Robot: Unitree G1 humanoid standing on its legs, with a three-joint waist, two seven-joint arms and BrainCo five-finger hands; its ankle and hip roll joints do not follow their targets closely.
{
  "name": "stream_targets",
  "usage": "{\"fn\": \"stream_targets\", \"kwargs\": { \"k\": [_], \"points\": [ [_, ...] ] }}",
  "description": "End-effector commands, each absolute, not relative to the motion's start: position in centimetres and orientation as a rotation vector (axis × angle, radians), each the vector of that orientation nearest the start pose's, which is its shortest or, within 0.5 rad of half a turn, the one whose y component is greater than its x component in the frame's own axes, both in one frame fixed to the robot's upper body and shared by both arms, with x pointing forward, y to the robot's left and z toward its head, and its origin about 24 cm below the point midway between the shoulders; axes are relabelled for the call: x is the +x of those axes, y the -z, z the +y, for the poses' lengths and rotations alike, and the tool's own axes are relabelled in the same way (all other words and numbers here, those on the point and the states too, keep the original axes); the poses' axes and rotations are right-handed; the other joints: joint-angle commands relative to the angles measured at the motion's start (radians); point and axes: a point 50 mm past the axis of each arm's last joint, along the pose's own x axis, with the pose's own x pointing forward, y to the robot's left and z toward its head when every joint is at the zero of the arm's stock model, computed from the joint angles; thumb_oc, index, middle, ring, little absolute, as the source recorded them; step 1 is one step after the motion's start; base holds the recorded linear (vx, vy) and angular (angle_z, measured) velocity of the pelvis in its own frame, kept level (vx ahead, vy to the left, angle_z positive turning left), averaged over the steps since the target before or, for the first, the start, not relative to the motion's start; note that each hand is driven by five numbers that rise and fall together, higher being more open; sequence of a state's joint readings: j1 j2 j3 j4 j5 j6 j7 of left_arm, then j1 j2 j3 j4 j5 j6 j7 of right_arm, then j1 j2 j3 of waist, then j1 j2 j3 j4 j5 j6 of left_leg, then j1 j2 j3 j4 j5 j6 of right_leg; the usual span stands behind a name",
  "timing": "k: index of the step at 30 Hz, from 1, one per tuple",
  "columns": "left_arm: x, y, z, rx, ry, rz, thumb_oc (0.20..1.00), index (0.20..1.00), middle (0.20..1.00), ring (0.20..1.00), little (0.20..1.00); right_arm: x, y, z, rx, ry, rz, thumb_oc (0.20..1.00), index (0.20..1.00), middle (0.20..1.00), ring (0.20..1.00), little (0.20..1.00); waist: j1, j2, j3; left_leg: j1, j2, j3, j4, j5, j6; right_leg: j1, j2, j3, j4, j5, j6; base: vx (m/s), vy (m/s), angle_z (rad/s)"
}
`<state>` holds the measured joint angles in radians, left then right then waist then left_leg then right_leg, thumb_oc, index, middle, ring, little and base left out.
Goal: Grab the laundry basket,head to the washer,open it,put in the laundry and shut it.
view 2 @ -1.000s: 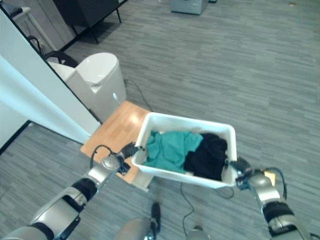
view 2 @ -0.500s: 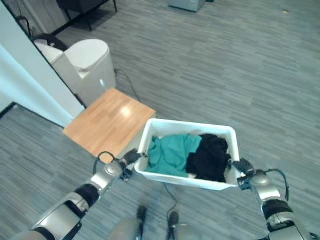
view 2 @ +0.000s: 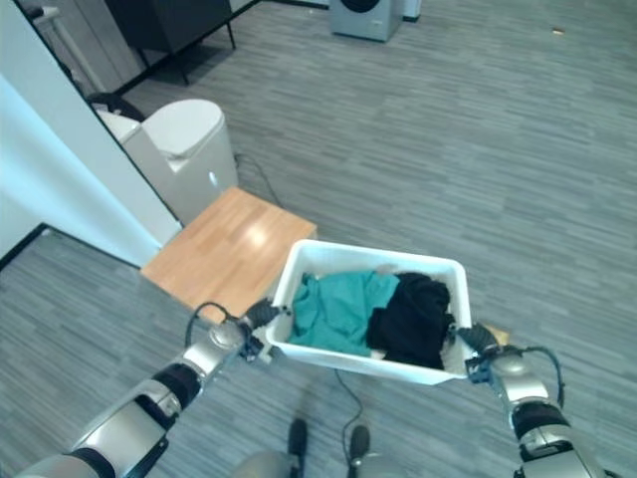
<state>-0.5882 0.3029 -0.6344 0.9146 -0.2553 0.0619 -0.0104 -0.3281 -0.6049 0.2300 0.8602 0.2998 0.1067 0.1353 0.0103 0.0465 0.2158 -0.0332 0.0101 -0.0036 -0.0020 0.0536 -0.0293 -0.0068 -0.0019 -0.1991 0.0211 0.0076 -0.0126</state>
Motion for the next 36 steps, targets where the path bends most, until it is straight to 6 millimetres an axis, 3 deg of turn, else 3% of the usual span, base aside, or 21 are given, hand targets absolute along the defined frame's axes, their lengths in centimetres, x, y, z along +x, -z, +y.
{"fn": "stream_targets", "kwargs": {
  "k": [1,2,4,7,9,11,15,20,21,22,23,24,25,26,27,28,33,34,35,36],
  "points": [
    [35.9,-2.5,16.7,0.481,0.177,0.336,0.2,0.2,0.2,0.2,0.2,27.7,-2.6,-35.0,-0.448,0.195,0.524,0.2,0.2,0.2,0.2,0.2,0.013,-0.069,-0.024,-0.037,0.039,0.03,0.157,-0.092,-0.028,0.068,0.001,0.044,-0.026,-0.068,0.057,0.01,-0.116,0.11],
    [35.9,-2.5,16.7,0.481,0.177,0.336,0.2,0.2,0.2,0.2,0.2,27.7,-2.6,-35.0,-0.448,0.195,0.524,0.2,0.2,0.2,0.2,0.2,0.013,-0.069,-0.023,-0.038,0.04,0.03,0.161,-0.094,-0.028,0.069,0.002,0.044,-0.026,-0.068,0.056,0.04,-0.203,0.09],
    [35.9,-2.6,16.5,0.464,0.179,0.335,0.2,0.2,0.2,0.2,0.2,29.0,-3.5,-33.5,-0.468,0.141,0.467,0.2,0.2,0.2,0.2,0.2,0.025,-0.083,-0.002,-0.112,0.058,0.011,0.373,-0.075,-0.02,0.085,0.019,0.071,-0.016,-0.071,0.036,0.05,-0.198,-0.01],
    [35.9,-2.6,16.5,0.435,0.162,0.33,0.2,0.2,0.2,0.2,0.2,30.4,-4.3,-32.0,-0.488,0.098,0.43,0.2,0.2,0.2,0.2,0.2,0.043,-0.077,0.012,-0.169,0.049,0.03,0.475,-0.066,-0.001,0.097,0.028,0.075,-0.008,-0.078,0.032,0.09,-0.097,-0.29],
    [35.9,-2.7,17.0,0.428,0.146,0.328,0.2,0.2,0.2,0.2,0.2,31.3,-4.8,-31.1,-0.514,0.062,0.418,0.2,0.2,0.2,0.2,0.2,0.068,-0.077,0.004,-0.205,-0.02,0.033,0.43,-0.109,0.016,0.108,0.035,0.102,-0.008,-0.086,0.039,0.2,-0.033,-0.32],
    [35.9,-2.6,17.4,0.436,0.14,0.338,0.2,0.2,0.2,0.2,0.2,32.1,-5.0,-30.2,-0.529,0.037,0.41,0.2,0.2,0.2,0.2,0.2,0.095,-0.074,-0.004,-0.236,-0.063,0.045,0.348,-0.096,0.02,0.126,0.049,0.118,-0.004,-0.1,0.043,0.25,-0.034,-0.4],
    [35.6,-1.7,17.9,0.423,0.125,0.384,0.2,0.2,0.2,0.2,0.2,33.5,-4.4,-28.4,-0.505,0.019,0.426,0.2,0.2,0.2,0.2,0.2,0.128,-0.059,-0.021,-0.291,-0.093,0.116,0.172,0.014,0.007,0.177,0.107,0.147,0.007,-0.137,0.035,0.32,-0.051,-0.39],
    [35.6,-1.7,17.9,0.423,0.124,0.384,0.2,0.2,0.2,0.2,0.2,33.6,-4.4,-28.3,-0.504,0.019,0.425,0.2,0.2,0.2,0.2,0.2,0.129,-0.061,-0.019,-0.289,-0.094,0.119,0.171,0.013,0.007,0.178,0.105,0.149,0.008,-0.139,0.035,0.12,-0.006,-0.09],
    [35.8,-2.4,19.1,0.416,0.085,0.373,0.2,0.2,0.2,0.2,0.2,34.3,-4.0,-26.7,-0.496,-0.024,0.434,0.2,0.2,0.2,0.2,0.2,0.159,-0.074,-0.048,-0.265,-0.095,0.196,0.114,0.014,0.03,0.221,0.144,0.185,0.042,-0.174,0.026,0.62,-0.008,-0.04],
    [35.8,-2.5,19.5,0.424,0.077,0.372,0.2,0.2,0.2,0.2,0.2,34.2,-3.7,-26.2,-0.484,-0.033,0.436,0.2,0.2,0.2,0.2,0.2,0.166,-0.084,-0.062,-0.234,-0.107,0.185,0.093,0.008,0.061,0.219,0.148,0.182,0.07,-0.181,0.03,0.81,-0.025,-0.06],
    [35.8,-2.7,19.6,0.432,0.078,0.362,0.2,0.2,0.2,0.2,0.2,34.0,-2.9,-25.4,-0.469,-0.054,0.443,0.2,0.2,0.2,0.2,0.2,0.183,-0.113,-0.077,-0.204,-0.134,0.173,0.086,-0.01,0.091,0.212,0.147,0.163,0.152,-0.155,0.053,0.64,-0.048,-0.88],
    [35.4,-2.6,20.5,0.428,0.055,0.353,0.2,0.2,0.2,0.2,0.2,33.6,-2.2,-24.2,-0.44,-0.103,0.434,0.2,0.2,0.2,0.2,0.2,0.19,-0.144,-0.078,-0.179,-0.143,0.155,0.116,-0.055,0.123,0.111,0.128,0.166,0.396,0.034,0.235,0.47,-0.046,-0.84],
    [35.4,-2.6,20.5,0.428,0.055,0.353,0.2,0.2,0.2,0.2,0.2,33.6,-2.2,-24.2,-0.44,-0.103,0.434,0.2,0.2,0.2,0.2,0.2,0.19,-0.144,-0.079,-0.18,-0.142,0.156,0.116,-0.055,0.123,0.11,0.129,0.166,0.396,0.035,0.235,0.41,-0.068,-0.89],
    [35.2,-2.5,20.5,0.423,0.055,0.353,0.2,0.2,0.2,0.2,0.2,33.6,-2.4,-24.1,-0.441,-0.114,0.422,0.2,0.2,0.2,0.2,0.2,0.172,-0.136,-0.066,-0.149,-0.128,0.147,0.121,-0.069,0.125,0.06,0.113,0.147,0.527,0.109,0.274,0.51,-0.041,-0.05],
    [35.2,-2.0,20.4,0.431,0.057,0.378,0.2,0.2,0.2,0.2,0.2,34.0,-3.7,-25.1,-0.465,-0.085,0.394,0.2,0.2,0.2,0.2,0.2,0.103,-0.068,-0.031,-0.085,-0.068,0.119,0.146,-0.091,0.12,-0.1,0.107,0.079,0.777,0.126,0.274,0.77,0.011,0.33],
    [35.3,-1.9,20.1,0.437,0.061,0.389,0.2,0.2,0.2,0.2,0.2,34.0,-4.0,-25.7,-0.461,-0.057,0.391,0.2,0.2,0.2,0.2,0.2,0.061,-0.04,-0.02,-0.041,-0.071,0.079,0.151,-0.106,0.116,-0.173,0.032,0.064,0.767,0.054,0.249,0.64,0.05,1.38],
    [35.3,-1.9,20.1,0.437,0.061,0.389,0.2,0.2,0.2,0.2,0.2,34.0,-4.0,-25.7,-0.461,-0.057,0.391,0.2,0.2,0.2,0.2,0.2,0.06,-0.04,-0.02,-0.041,-0.071,0.079,0.151,-0.106,0.116,-0.173,0.032,0.064,0.767,0.054,0.249,0.08,0.007,0.81],
    [35.4,-1.9,19.8,0.441,0.072,0.391,0.2,0.2,0.2,0.2,0.2,33.9,-4.0,-26.0,-0.455,-0.049,0.397,0.2,0.2,0.2,0.2,0.2,0.045,-0.032,-0.017,-0.017,-0.076,0.052,0.151,-0.112,0.11,-0.198,0.006,0.071,0.711,0.006,0.201,0.14,-0.02,0.39],
    [35.4,-1.9,19.8,0.441,0.072,0.391,0.2,0.2,0.2,0.2,0.2,33.9,-4.0,-26.0,-0.456,-0.049,0.397,0.2,0.2,0.2,0.2,0.2,0.043,-0.03,-0.019,-0.018,-0.075,0.05,0.15,-0.111,0.109,-0.198,0.007,0.069,0.708,0.008,0.2,0.43,-0.111,0.19],
    [35.2,-1.5,19.5,0.453,0.092,0.403,0.2,0.2,0.2,0.2,0.2,33.5,-3.7,-26.5,-0.446,-0.037,0.407,0.2,0.2,0.2,0.2,0.2,0.02,-0.028,-0.027,0.017,-0.09,0.005,0.155,-0.132,0.093,-0.192,-0.009,0.114,0.533,-0.062,0.146,0.57,-0.24,0.18]
  ]
}}
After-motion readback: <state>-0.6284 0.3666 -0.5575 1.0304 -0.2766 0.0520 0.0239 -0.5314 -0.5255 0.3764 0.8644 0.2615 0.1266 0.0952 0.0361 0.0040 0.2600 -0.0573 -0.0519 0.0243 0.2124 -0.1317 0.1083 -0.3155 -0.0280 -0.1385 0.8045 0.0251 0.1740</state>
